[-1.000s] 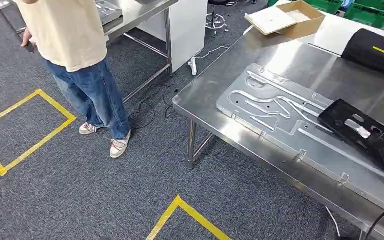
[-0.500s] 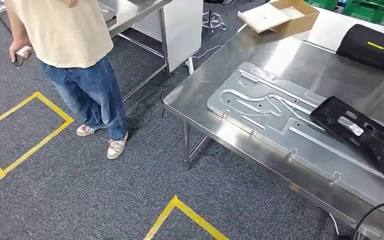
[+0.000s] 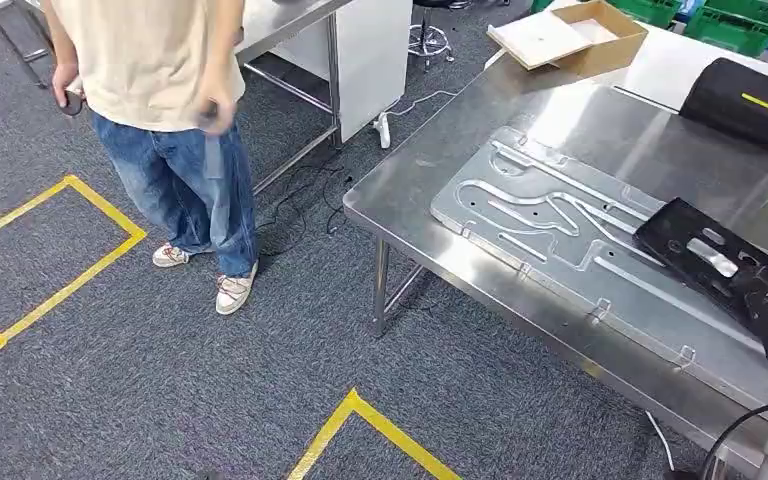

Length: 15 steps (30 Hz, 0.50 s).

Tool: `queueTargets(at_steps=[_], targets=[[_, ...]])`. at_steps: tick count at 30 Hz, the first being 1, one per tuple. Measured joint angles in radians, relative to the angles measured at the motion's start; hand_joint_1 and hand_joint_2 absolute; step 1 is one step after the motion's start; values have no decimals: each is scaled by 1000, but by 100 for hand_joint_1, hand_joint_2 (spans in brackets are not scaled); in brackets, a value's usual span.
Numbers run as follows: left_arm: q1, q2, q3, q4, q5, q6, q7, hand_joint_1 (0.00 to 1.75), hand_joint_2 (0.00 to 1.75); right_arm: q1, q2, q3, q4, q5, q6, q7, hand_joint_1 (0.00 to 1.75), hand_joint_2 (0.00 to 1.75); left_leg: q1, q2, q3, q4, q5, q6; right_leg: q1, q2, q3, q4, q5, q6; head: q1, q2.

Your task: Take the parts from the cabinet and place them on the table.

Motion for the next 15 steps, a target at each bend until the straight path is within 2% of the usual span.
queueTargets(at_steps=[3, 4, 5, 6, 8, 9, 10, 12, 13, 14, 15], targets=[[0, 0, 0, 0, 0, 0, 1, 0, 0, 0, 0, 0, 0, 0, 0, 0, 0, 0, 0, 0, 1, 0, -1, 0, 0, 0, 9, -19, 13, 0, 0, 0], [0, -1, 0, 0, -1, 1, 2, 0, 0, -2, 0, 0, 0, 0, 2, 0, 0, 0, 1, -1, 6, 3, -5, -5, -3, -1, 83, -166, 90, -3, 0, 0], [-1, -1, 0, 0, -1, 1, 3, 0, 0, -3, 0, 1, 0, 1, 4, 0, 0, 0, -2, -1, 6, 3, -8, -8, -1, -1, 113, -221, 86, -7, 0, 0], [-2, -1, 0, 0, 0, -2, 13, 0, 0, -4, 0, 16, 1, 28, 13, 0, 0, 0, -3, -1, 1, 1, -7, -24, 10, 2, 109, -235, 87, -26, -1, 0], [-1, 0, 0, 0, 0, -2, 17, 0, 0, -5, 0, 27, 3, 37, 15, 1, 0, 0, -5, -4, -1, 10, -16, -37, 2, -3, 114, -247, 93, -40, -1, 0], [-1, 0, 0, 0, 0, -2, 17, 0, 0, -7, -1, 33, 3, 39, 15, 1, 0, 0, -1, -3, -9, 34, -36, -42, 3, -6, 117, -248, 93, -43, -1, 0], [-2, 0, 0, 0, 0, -2, 17, 0, 0, -8, -1, 37, 4, 41, 15, 2, 0, 0, 0, -2, -34, 87, -70, -45, 4, -10, 116, -248, 92, -50, -2, 0], [-2, 0, 0, 0, -1, -3, 18, 0, 0, -9, -1, 43, 6, 41, 16, 4, 0, 0, 1, -2, -108, 237, -139, -49, 8, -22, 116, -247, 90, -55, -1, 0], [0, 0, 0, 0, -1, -5, 18, 0, 0, -9, -1, 44, 9, 41, 20, 4, 0, 0, 1, -2, -135, 291, -151, -50, 9, -30, 116, -246, 89, -57, -1, 0], [2, 0, 0, 0, -1, -6, 18, 0, 0, -9, -1, 46, 12, 41, 23, 5, 0, 0, 2, -2, -140, 297, -139, -50, 9, -36, 116, -245, 88, -58, -1, 0], [3, 0, 0, 0, -1, -6, 18, 0, 0, -9, -1, 48, 14, 41, 23, 5, 0, 0, 3, -1, -126, 265, -110, -49, 9, -42, 116, -242, 87, -57, -1, 0]])
